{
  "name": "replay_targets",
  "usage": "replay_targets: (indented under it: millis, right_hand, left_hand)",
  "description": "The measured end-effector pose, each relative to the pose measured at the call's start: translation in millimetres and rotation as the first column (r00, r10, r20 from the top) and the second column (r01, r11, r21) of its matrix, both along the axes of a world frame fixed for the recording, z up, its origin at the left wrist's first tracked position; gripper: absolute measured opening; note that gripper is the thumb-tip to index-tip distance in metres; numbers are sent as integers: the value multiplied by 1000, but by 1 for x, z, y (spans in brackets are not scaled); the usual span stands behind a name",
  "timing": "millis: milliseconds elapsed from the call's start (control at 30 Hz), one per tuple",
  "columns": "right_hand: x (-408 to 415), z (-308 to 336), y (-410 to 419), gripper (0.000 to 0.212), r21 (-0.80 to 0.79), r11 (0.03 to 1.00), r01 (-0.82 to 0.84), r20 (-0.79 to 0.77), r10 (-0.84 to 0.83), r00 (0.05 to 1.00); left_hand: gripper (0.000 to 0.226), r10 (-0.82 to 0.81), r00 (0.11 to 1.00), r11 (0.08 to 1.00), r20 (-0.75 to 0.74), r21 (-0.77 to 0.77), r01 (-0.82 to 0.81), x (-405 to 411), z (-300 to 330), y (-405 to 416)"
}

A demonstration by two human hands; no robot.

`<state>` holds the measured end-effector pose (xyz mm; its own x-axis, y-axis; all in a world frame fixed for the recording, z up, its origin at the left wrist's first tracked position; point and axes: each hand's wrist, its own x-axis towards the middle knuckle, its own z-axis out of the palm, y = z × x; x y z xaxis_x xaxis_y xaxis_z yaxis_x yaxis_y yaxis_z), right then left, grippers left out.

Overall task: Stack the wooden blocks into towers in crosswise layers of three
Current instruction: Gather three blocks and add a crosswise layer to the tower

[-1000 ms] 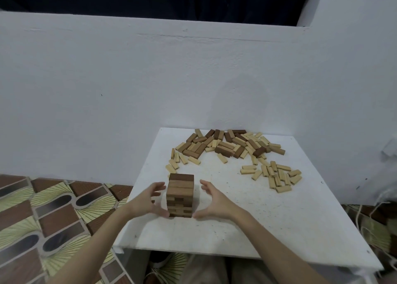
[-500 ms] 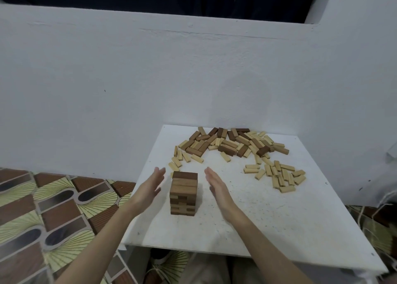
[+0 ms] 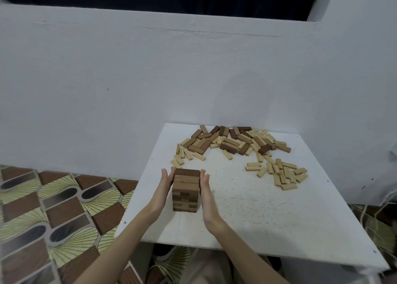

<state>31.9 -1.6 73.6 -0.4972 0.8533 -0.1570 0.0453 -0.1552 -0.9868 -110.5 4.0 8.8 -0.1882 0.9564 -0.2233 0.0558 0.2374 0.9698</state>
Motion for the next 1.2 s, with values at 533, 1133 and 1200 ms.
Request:
replay_targets:
  millis: [533, 1133, 1200]
  right_hand:
    - [-3, -19, 8, 35, -119, 992, 48, -96, -59, 994]
    - [84, -51, 101, 16, 180, 938, 296, 172, -326, 930]
    - [86, -62, 107, 18, 171, 945, 280, 214, -313, 925]
  left_hand:
    - [62, 51, 999, 999, 15, -2, -51, 10, 7, -3]
    - [21, 127, 932, 970, -340, 239, -46, -17, 54, 33]
    - [20, 142, 914, 974, -380, 218, -61, -26, 46, 38]
